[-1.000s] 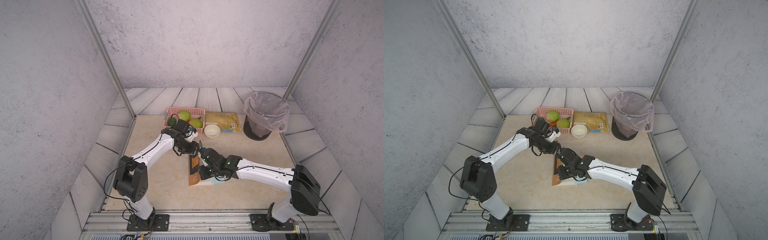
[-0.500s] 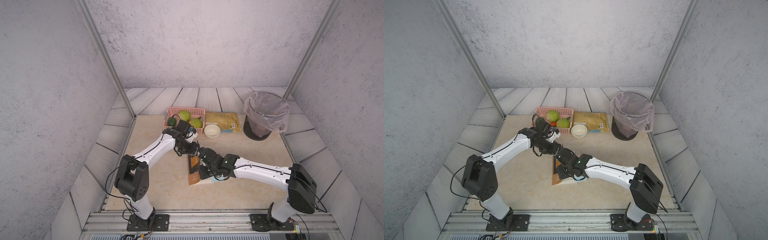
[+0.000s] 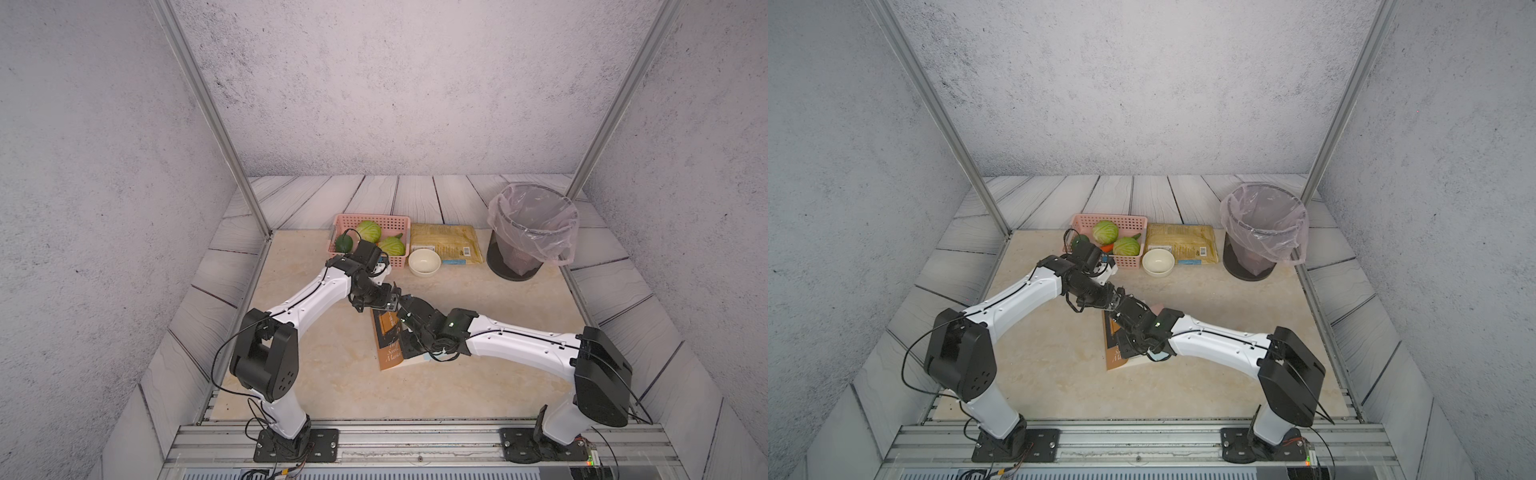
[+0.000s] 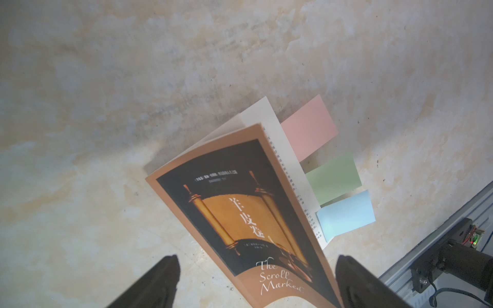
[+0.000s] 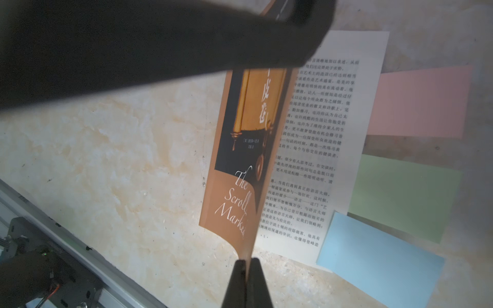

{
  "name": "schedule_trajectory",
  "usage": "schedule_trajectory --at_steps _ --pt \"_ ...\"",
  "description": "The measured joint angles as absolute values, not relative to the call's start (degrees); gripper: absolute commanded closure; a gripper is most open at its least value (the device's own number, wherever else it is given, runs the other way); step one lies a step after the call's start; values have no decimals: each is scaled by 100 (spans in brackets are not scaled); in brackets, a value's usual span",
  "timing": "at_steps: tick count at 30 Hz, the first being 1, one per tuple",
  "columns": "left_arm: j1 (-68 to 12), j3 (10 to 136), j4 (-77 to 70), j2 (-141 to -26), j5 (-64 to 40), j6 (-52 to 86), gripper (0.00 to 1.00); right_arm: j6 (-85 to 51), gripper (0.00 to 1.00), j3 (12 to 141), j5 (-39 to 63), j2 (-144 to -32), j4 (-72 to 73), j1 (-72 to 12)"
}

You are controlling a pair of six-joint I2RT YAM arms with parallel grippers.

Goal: Peel off the used sticky note
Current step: Open the book at the center of the board.

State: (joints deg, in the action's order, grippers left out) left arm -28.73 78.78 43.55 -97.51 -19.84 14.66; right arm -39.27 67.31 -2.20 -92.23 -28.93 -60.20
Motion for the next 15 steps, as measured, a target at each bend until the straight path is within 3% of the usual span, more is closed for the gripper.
schedule_trajectory --at_steps 15 --pt "-2650 7843 3662 -9198 -1824 2285 9 -3839 100 6322 -150 -9063 -2071 -6167"
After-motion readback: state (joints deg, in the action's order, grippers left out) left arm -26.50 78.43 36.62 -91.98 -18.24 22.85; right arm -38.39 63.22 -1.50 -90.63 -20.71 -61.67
